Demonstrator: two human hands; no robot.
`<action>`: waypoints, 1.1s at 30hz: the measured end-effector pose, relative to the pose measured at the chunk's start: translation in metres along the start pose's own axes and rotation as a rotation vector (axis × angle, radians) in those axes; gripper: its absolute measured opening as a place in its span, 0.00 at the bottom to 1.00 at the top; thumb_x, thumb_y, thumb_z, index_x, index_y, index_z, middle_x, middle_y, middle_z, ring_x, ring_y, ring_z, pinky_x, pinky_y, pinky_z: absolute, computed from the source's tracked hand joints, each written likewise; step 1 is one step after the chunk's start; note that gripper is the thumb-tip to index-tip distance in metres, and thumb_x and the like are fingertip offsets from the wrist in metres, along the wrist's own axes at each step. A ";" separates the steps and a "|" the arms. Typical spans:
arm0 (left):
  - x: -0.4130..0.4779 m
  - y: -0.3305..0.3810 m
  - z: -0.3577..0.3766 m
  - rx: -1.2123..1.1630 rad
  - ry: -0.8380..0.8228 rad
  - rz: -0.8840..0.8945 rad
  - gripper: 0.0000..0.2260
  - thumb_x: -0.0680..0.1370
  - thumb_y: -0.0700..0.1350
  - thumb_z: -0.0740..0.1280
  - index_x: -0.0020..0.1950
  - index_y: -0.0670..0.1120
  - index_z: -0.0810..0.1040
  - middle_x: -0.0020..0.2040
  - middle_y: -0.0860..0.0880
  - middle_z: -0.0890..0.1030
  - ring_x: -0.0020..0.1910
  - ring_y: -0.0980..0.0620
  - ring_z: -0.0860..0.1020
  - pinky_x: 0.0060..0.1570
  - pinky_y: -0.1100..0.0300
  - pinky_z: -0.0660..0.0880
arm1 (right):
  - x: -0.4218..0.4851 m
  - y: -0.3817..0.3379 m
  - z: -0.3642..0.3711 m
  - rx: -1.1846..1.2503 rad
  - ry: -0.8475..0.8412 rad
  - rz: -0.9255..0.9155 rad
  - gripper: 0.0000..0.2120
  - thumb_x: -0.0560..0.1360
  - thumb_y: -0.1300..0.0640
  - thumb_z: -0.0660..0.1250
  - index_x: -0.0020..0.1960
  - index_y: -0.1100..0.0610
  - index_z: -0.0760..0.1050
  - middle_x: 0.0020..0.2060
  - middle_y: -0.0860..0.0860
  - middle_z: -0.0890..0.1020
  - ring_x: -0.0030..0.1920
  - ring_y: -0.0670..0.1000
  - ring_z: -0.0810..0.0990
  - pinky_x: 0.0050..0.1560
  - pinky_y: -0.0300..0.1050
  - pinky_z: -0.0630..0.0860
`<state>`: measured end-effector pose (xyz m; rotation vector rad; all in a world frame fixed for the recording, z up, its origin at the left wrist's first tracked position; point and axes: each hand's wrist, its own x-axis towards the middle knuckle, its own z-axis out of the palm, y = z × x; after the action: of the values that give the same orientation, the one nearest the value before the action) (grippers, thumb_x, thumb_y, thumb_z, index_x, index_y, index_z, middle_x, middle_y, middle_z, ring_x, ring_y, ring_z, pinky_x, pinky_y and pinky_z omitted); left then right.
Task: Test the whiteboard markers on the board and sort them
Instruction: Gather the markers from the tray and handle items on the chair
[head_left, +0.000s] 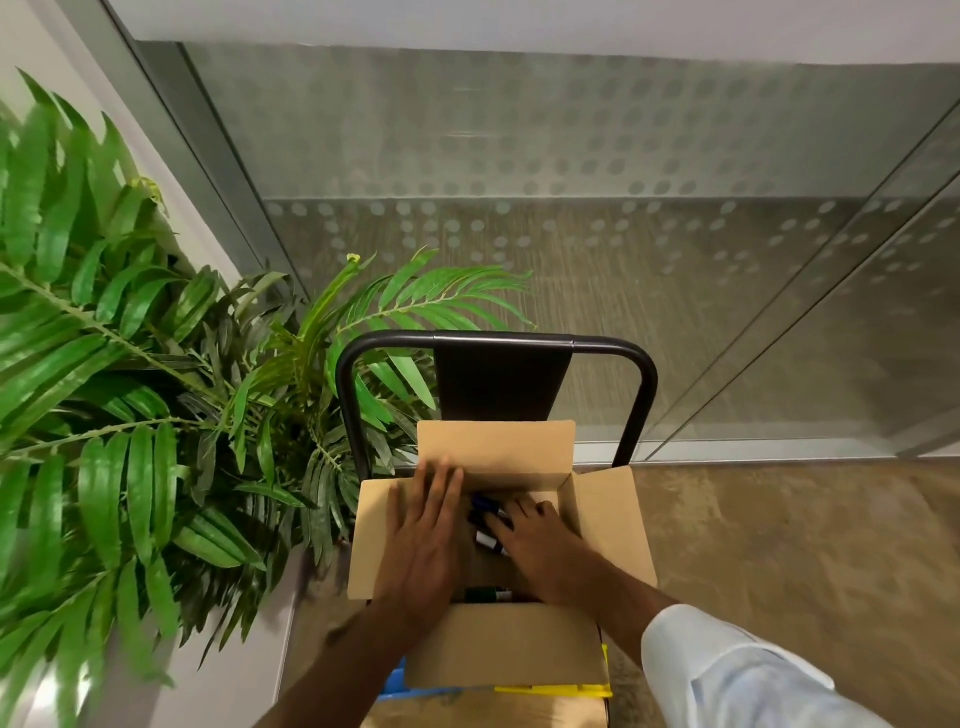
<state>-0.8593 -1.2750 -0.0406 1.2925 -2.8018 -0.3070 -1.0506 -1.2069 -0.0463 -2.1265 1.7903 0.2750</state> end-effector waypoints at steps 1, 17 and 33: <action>0.000 0.000 0.000 0.003 -0.002 0.001 0.32 0.79 0.45 0.55 0.83 0.45 0.52 0.84 0.45 0.48 0.83 0.43 0.44 0.76 0.38 0.47 | 0.002 0.001 0.002 0.026 0.006 0.008 0.40 0.76 0.44 0.67 0.79 0.52 0.48 0.76 0.58 0.58 0.75 0.60 0.58 0.73 0.57 0.58; 0.001 0.001 -0.003 -0.006 0.015 0.005 0.31 0.79 0.46 0.53 0.83 0.44 0.56 0.84 0.45 0.51 0.83 0.41 0.47 0.76 0.39 0.49 | 0.016 -0.003 0.013 0.215 0.035 0.202 0.35 0.77 0.47 0.66 0.78 0.50 0.52 0.75 0.54 0.62 0.74 0.57 0.61 0.74 0.53 0.57; 0.002 -0.001 0.003 0.003 -0.027 -0.012 0.30 0.83 0.48 0.58 0.84 0.46 0.51 0.84 0.47 0.45 0.83 0.44 0.40 0.77 0.40 0.46 | 0.028 -0.004 0.012 0.391 -0.030 0.405 0.19 0.76 0.47 0.68 0.64 0.52 0.72 0.63 0.52 0.76 0.61 0.53 0.75 0.64 0.46 0.71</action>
<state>-0.8602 -1.2769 -0.0436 1.3159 -2.8188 -0.3232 -1.0406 -1.2272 -0.0670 -1.4837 2.0484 0.0448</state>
